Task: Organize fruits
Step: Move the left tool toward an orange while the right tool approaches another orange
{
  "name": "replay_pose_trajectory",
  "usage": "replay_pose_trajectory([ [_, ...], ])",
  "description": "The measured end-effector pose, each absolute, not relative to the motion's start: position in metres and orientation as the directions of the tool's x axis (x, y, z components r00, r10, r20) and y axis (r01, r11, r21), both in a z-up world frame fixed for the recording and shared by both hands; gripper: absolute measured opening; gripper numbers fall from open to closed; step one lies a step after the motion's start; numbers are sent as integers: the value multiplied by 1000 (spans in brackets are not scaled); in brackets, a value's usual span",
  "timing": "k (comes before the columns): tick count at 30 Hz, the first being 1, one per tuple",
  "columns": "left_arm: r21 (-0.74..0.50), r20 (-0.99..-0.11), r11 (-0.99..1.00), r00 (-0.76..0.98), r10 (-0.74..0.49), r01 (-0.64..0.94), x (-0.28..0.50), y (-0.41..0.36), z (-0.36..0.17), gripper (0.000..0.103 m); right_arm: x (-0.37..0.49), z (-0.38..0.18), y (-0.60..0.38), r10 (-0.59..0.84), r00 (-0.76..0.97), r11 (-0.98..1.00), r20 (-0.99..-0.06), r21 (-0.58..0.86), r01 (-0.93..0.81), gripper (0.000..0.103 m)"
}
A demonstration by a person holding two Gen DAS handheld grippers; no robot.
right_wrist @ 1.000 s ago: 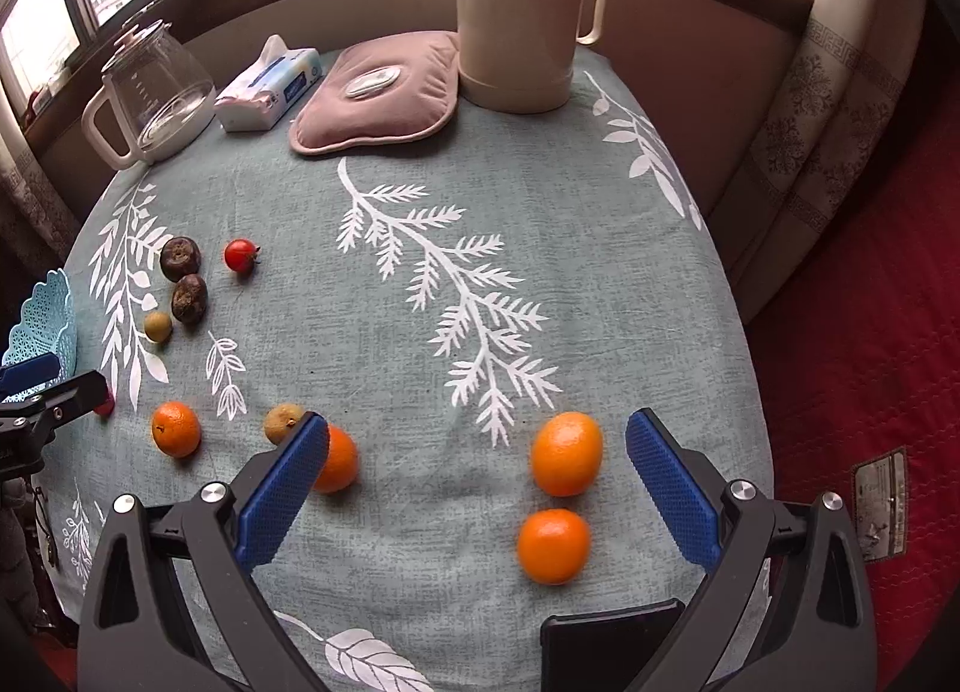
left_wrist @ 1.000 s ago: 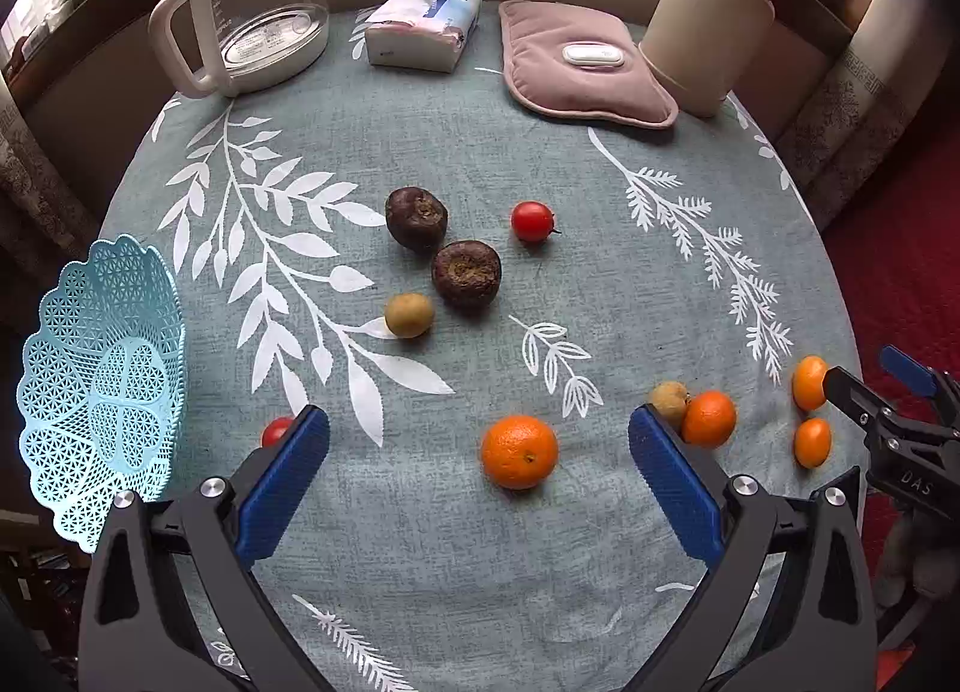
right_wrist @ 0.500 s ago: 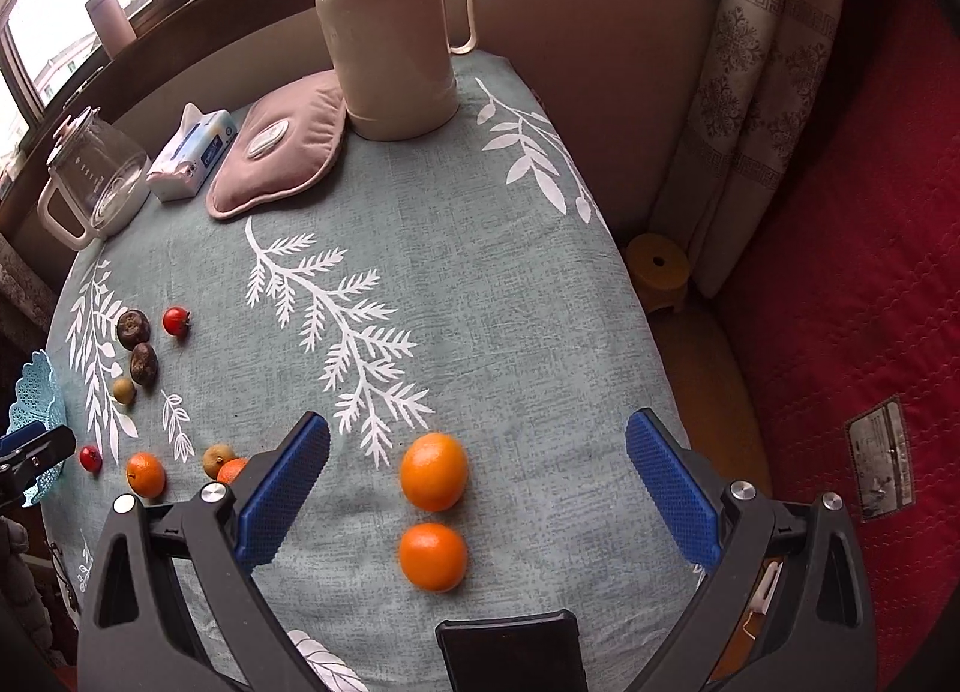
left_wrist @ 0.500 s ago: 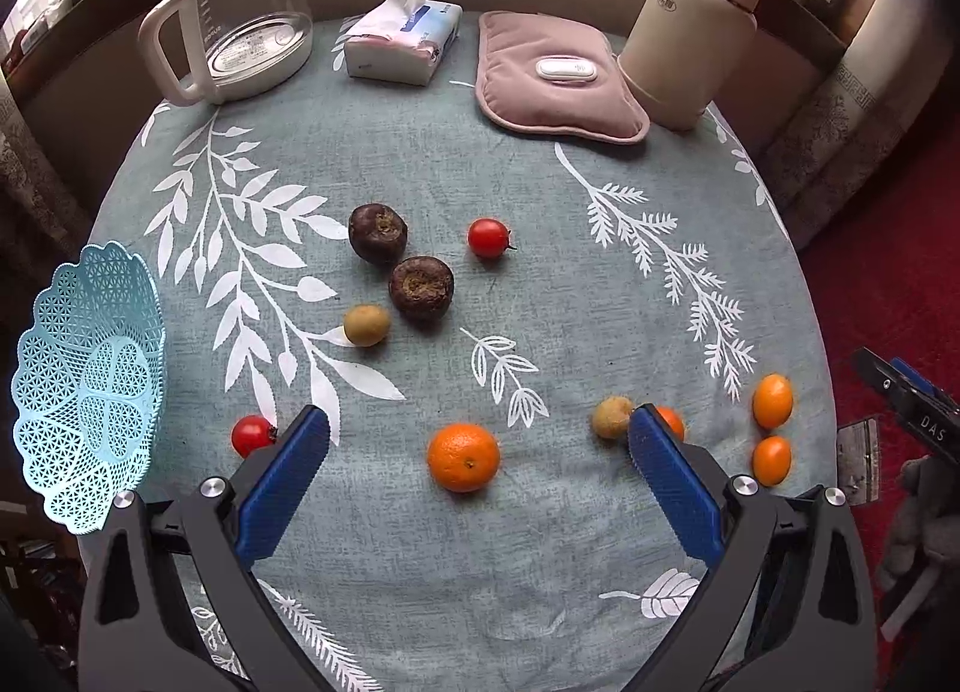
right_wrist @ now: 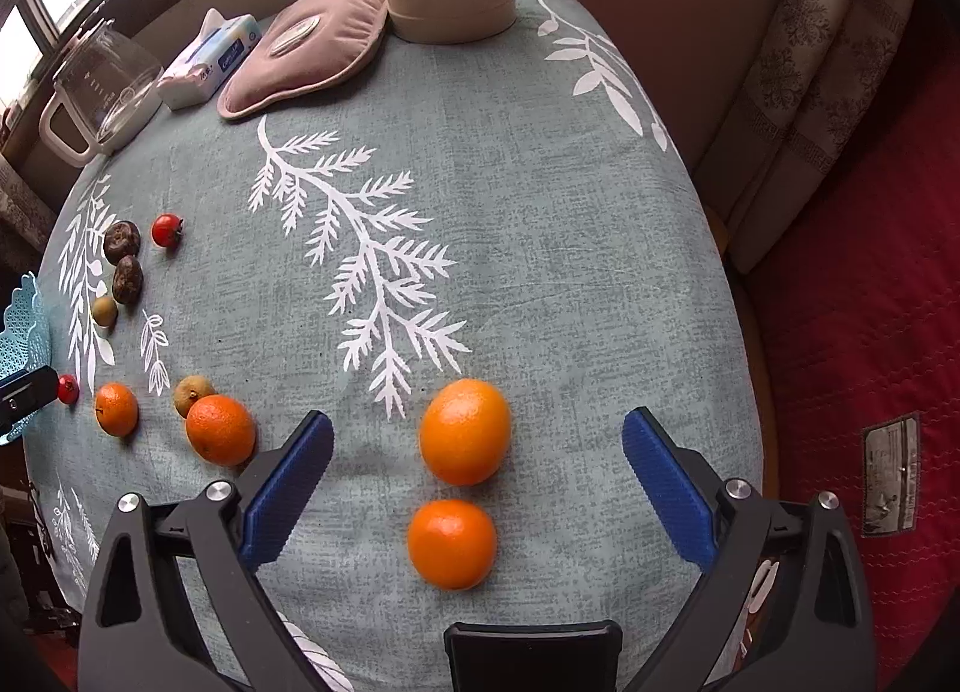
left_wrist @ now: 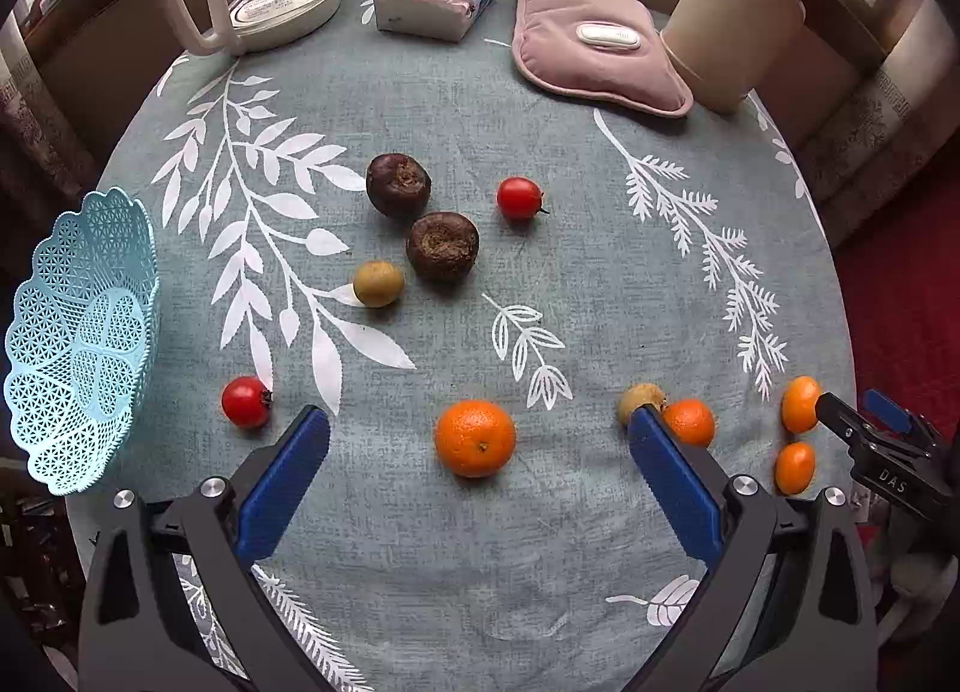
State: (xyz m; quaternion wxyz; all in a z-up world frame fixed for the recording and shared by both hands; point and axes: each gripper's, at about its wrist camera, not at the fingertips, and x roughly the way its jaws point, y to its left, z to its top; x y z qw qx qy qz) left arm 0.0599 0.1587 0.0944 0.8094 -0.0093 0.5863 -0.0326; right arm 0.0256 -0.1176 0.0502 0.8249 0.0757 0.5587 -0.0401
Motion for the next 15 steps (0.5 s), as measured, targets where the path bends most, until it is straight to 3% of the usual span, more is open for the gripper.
replay_pose_trajectory([
  [8, -50, -965, 998, 257, -57, 35, 58, 156, 64, 101, 31, 37, -110, 9, 338, 993, -941, 49, 110, 95],
  [11, -65, -969, 997, 238, -70, 29, 58, 158, 56, 94, 34, 35, -111, 7, 331, 993, -944, 44, 105, 95],
  [15, -68, -972, 998, 224, -71, 19, 58, 159, 47, 94, 36, 33, -111, 3, 324, 994, -946, 37, 99, 95],
])
